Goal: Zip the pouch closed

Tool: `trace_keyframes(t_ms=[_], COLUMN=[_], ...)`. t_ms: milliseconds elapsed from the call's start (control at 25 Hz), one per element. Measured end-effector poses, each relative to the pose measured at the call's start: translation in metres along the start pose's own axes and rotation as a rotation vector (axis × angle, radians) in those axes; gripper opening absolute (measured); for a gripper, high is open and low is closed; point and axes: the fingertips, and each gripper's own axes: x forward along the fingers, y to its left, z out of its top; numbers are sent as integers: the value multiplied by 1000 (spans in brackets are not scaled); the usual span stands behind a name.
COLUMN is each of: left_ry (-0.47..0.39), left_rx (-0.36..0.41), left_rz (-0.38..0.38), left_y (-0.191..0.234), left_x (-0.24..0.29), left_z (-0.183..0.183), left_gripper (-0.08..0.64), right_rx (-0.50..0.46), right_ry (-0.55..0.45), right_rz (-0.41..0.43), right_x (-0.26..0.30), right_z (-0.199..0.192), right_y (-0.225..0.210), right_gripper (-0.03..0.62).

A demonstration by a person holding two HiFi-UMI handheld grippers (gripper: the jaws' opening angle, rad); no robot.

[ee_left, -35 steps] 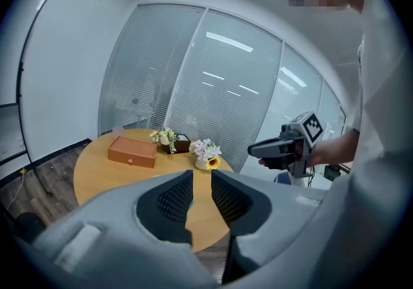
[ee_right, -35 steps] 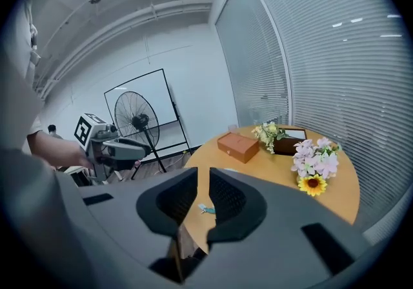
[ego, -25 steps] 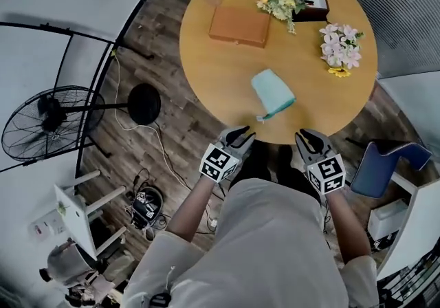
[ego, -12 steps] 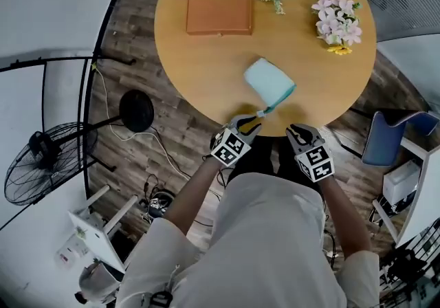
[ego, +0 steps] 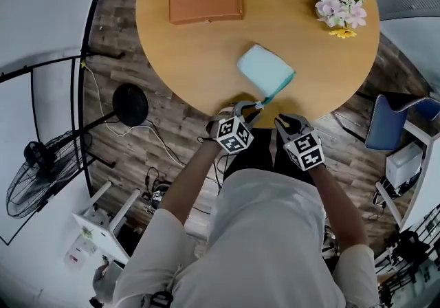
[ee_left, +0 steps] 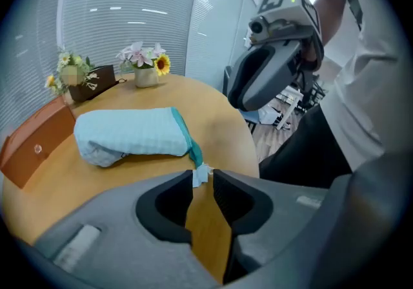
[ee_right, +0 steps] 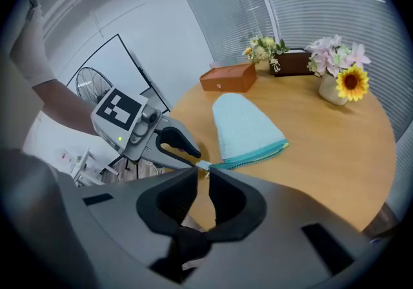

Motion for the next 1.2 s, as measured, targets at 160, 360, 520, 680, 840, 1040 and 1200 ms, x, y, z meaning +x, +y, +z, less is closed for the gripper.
trace_keyframes(t_ms=[160,360,520,680,840,1040,1200], left_ry=[48,44,-5,-49,-84,-97,-106], left_rx=[78,41,-51,-156,-240,-254,-276], left_rz=[-5,7,-11,-45,-75,-93,-101], left_y=[-3,5,8,9,11,11,12], left_x=[14,20,18,12,6,3,1], left_z=[-10,-12,-6,0,5,12,16], left_gripper=[106,41,29,26,26,26,26], right_rx=[15,44,57,71,81,29,-34], right_ry=[23,33,36,31,16,17,32], right_rz=[4,16,24,14,-4,-8,-16], right_x=[16,30,39,46,55,64,66], right_z=[-11,-17,-21,-21,-17,-10,-7], right_y=[-3,-8,-9,-10,-17,-21,-19], right_gripper=[58,60,61,65,74,80,73])
